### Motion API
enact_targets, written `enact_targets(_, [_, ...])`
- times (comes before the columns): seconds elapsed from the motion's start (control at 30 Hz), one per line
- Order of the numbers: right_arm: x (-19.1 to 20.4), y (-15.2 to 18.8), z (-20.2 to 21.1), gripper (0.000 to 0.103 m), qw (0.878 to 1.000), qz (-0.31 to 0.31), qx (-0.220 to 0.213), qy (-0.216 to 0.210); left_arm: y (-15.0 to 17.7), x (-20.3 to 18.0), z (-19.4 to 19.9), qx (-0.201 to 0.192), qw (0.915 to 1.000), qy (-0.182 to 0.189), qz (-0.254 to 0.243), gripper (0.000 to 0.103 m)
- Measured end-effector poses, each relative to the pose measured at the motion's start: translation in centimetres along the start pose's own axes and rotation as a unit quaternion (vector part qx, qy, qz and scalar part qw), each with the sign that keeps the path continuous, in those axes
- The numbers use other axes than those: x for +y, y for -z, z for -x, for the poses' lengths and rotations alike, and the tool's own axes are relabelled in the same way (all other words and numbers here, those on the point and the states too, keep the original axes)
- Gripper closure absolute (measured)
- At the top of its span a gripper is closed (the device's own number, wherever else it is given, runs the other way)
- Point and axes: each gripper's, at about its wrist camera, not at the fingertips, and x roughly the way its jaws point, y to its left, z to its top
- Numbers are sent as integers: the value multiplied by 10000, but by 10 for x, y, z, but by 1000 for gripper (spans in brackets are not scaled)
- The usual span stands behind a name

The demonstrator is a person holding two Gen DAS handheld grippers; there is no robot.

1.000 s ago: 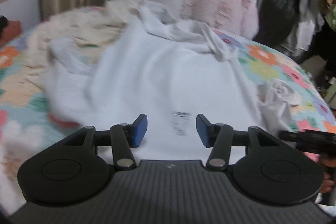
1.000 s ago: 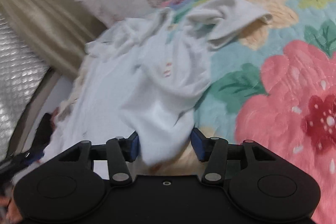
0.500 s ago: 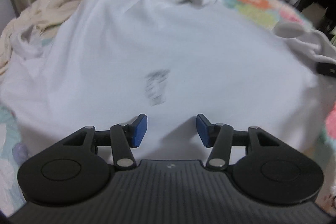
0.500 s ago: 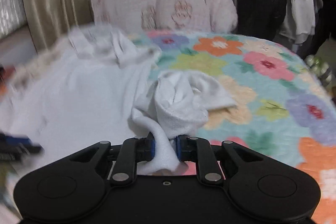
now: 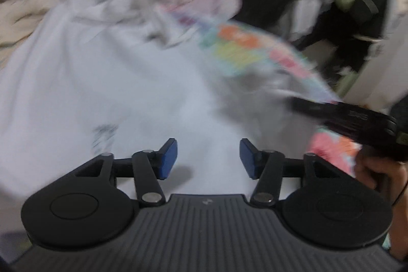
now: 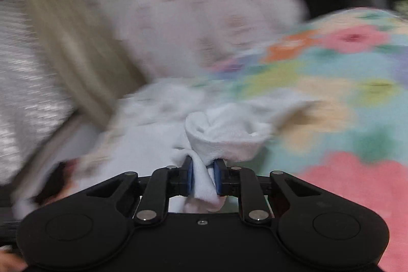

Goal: Fold clothes

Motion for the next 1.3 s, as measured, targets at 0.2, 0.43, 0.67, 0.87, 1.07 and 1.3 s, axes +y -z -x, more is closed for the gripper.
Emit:
enact_targets(0.2, [36, -14, -40, 82, 9933, -146, 1144, -111, 12, -13, -10, -185, 9987, 433, -216, 30])
enact_targets(0.43, [24, -8, -57, 76, 9791, -727, 1756, -720, 17, 19, -40, 63, 9952, 182, 957, 73])
enact_targets(0.67, [-22, 3, -27, 62, 9873, -1197, 1043, 73, 28, 54, -48, 352, 9876, -124, 1525, 85])
enact_targets(0.87, [-66, 14, -55, 39, 9723, -2260, 565, 199, 26, 52, -47, 248, 9885, -61, 1491, 88])
enact_targets(1.07, [-49, -14, -79, 95, 9866, -1511, 462, 416, 17, 43, -33, 30, 9918, 92, 1275, 91])
enact_targets(1.3, [-13, -96, 29, 95, 9806, 809, -44, 1787, -5, -6, -38, 175, 9945, 803, 656, 93])
